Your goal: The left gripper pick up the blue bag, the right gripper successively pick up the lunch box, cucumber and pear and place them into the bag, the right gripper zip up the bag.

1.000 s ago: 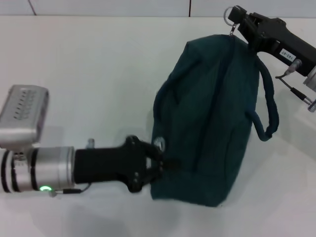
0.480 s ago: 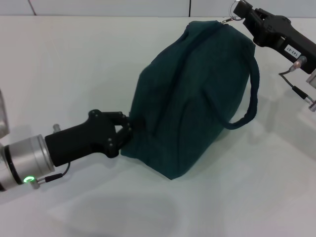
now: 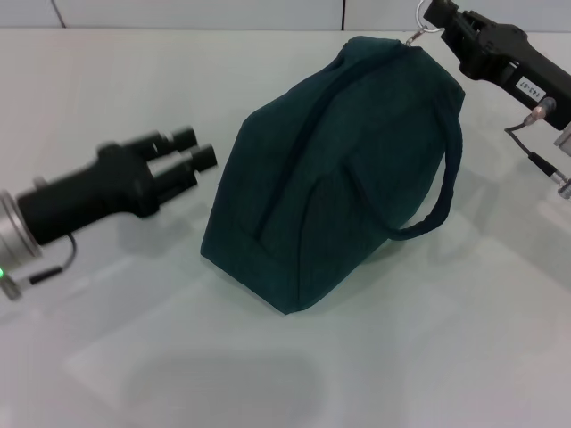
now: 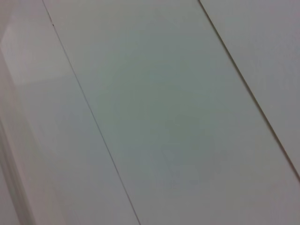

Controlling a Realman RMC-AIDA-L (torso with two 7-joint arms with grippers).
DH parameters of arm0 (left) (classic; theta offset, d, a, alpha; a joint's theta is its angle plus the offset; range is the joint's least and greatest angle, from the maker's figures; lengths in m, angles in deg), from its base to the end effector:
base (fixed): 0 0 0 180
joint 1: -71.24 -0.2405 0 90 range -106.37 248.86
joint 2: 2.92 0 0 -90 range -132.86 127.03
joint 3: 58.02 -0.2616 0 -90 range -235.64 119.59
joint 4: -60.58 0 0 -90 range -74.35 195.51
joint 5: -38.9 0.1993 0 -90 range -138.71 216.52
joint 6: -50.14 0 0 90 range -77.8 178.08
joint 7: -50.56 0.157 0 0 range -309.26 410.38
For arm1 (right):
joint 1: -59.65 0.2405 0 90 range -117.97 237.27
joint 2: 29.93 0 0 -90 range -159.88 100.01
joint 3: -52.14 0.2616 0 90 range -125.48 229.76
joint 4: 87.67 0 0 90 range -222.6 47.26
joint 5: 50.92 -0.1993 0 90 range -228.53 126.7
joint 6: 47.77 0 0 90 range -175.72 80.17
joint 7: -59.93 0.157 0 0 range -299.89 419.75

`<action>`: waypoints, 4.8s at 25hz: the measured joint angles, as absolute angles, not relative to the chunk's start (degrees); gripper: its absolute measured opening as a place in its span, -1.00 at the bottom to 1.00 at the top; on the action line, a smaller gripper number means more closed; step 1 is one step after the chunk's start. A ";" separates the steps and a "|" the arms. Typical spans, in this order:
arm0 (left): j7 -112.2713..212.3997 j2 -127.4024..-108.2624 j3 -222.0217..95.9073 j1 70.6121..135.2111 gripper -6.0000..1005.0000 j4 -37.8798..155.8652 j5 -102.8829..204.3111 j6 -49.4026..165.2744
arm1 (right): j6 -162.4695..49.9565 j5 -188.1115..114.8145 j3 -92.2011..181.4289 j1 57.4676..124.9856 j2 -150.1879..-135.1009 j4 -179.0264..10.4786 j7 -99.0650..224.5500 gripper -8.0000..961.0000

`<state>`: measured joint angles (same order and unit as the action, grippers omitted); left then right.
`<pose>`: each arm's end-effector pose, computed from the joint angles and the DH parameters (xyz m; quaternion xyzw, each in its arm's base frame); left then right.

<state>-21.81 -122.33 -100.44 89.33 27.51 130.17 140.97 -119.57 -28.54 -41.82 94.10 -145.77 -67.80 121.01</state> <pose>-0.2837 0.2888 0.0051 -0.8566 -0.2615 -0.3867 0.2197 0.1884 0.3835 -0.0192 -0.7911 0.2540 0.5006 0.2432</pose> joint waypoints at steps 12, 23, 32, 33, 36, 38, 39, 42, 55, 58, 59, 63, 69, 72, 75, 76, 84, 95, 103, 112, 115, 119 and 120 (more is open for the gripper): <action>-59.19 -122.35 -111.65 95.28 0.46 -11.90 136.72 140.78 | -119.12 -28.61 -41.81 94.11 -145.86 -67.81 121.01 -0.72; -82.84 -122.54 -130.33 101.25 0.77 -26.28 154.17 130.56 | -119.09 -28.60 -41.81 94.15 -145.86 -67.90 121.01 -0.71; -85.98 -122.51 -134.23 102.31 0.76 -25.69 159.48 125.88 | -119.09 -28.59 -41.81 94.38 -145.86 -67.90 121.01 -0.70; -86.19 -122.49 -134.25 102.41 0.76 -25.36 159.55 125.94 | -119.08 -28.59 -41.81 94.38 -145.86 -67.90 121.01 -0.70; -87.34 -122.43 -134.09 102.54 0.76 -24.14 159.77 125.95 | -119.08 -28.59 -41.81 94.38 -145.85 -67.90 121.01 -0.70; -87.69 -122.38 -133.79 102.63 0.75 -23.23 159.79 125.94 | -119.08 -28.59 -41.81 94.37 -145.86 -67.89 121.01 -0.70; -87.52 -122.36 -133.70 102.63 0.75 -22.97 159.76 125.94 | -119.08 -28.59 -41.81 94.37 -145.86 -67.89 121.01 -0.70; -85.09 -122.40 -133.99 102.21 0.60 -22.97 159.73 125.87 | -119.07 -28.59 -41.81 94.32 -145.85 -67.89 121.01 -0.70; -82.59 -122.35 -134.78 102.65 -0.15 -22.43 159.44 126.17 | -119.05 -28.59 -41.81 94.44 -145.86 -68.22 121.01 -0.68; -81.59 -122.35 -134.82 102.64 -0.45 -22.41 159.41 126.19 | -119.05 -28.59 -41.81 94.45 -145.86 -68.24 121.01 -0.68; -80.86 -122.36 -134.83 102.58 -0.50 -22.41 159.29 126.21 | -119.05 -28.60 -41.81 94.45 -145.85 -68.25 121.01 -0.68; -79.87 -122.41 -134.84 102.44 -0.70 -22.42 159.15 126.25 | -119.05 -28.97 -41.81 94.35 -145.86 -68.25 121.01 -0.67; -79.30 -122.39 -134.61 102.43 -0.84 -22.40 158.03 126.26 | -118.61 -29.24 -41.73 94.10 -145.86 -68.26 121.01 -0.67; -77.99 -122.29 -134.46 102.09 -0.87 -22.40 155.48 126.36 | -118.02 -29.65 -41.14 93.98 -145.86 -69.22 121.01 -0.67; -76.21 -122.25 -133.58 101.65 -0.90 -22.40 152.64 127.16 | -117.24 -30.52 -40.90 93.93 -145.81 -70.71 121.01 -0.66; -75.59 -122.26 -133.27 101.51 -0.90 -22.37 151.65 127.51 | -116.89 -30.68 -40.88 93.91 -145.77 -71.03 121.01 -0.66; -69.72 -122.23 -130.59 99.32 -0.90 -21.92 141.14 129.30 | -111.56 -30.34 -41.13 93.65 -145.63 -72.84 120.87 -0.65; -66.59 -122.36 -129.82 99.64 -0.90 -17.49 138.39 129.33 | -110.49 -30.23 -41.70 93.53 -145.79 -73.18 120.66 -0.64; -63.93 -122.45 -128.05 100.09 -0.84 -12.47 138.36 128.26 | -114.80 -30.49 -41.17 91.79 -145.59 -72.79 120.61 -0.63; -61.35 -122.55 -125.52 101.13 -0.73 -5.12 138.29 126.47 | -116.32 -31.30 -39.62 86.90 -145.30 -70.76 118.48 -0.25; -60.67 -122.55 -125.50 100.67 -0.69 -4.55 138.17 125.52 | -117.53 -31.31 -39.58 86.25 -145.12 -70.73 118.18 -0.07; -56.49 -122.64 -125.58 99.22 -0.52 -4.44 136.74 124.67 | -118.07 -31.28 -39.60 85.87 -145.02 -70.70 117.49 0.31; -55.12 -122.64 -125.65 98.85 -0.44 -4.44 136.24 124.53 | -118.11 -31.29 -39.60 85.83 -145.02 -70.70 117.39 0.39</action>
